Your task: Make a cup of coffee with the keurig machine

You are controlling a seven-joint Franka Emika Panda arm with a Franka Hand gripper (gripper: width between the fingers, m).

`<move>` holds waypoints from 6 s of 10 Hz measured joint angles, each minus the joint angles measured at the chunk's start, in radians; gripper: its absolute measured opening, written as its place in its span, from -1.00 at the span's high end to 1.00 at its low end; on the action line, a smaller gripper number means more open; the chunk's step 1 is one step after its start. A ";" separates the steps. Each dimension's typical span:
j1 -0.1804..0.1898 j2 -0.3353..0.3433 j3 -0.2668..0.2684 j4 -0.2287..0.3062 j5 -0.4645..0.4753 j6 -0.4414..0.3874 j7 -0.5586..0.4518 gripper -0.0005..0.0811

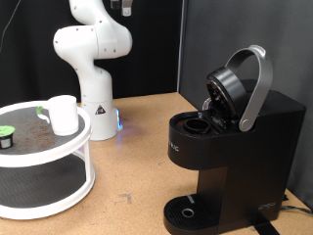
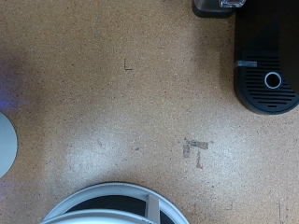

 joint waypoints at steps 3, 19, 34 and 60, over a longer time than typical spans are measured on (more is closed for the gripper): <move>0.000 -0.008 -0.036 0.000 0.005 -0.001 -0.039 -0.99; -0.061 -0.069 -0.452 0.007 -0.268 -0.008 -0.445 -0.99; 0.094 -0.019 -0.659 0.023 -0.379 -0.006 -1.070 -0.99; 0.245 0.364 -0.994 -0.128 -0.347 0.550 -1.257 -0.99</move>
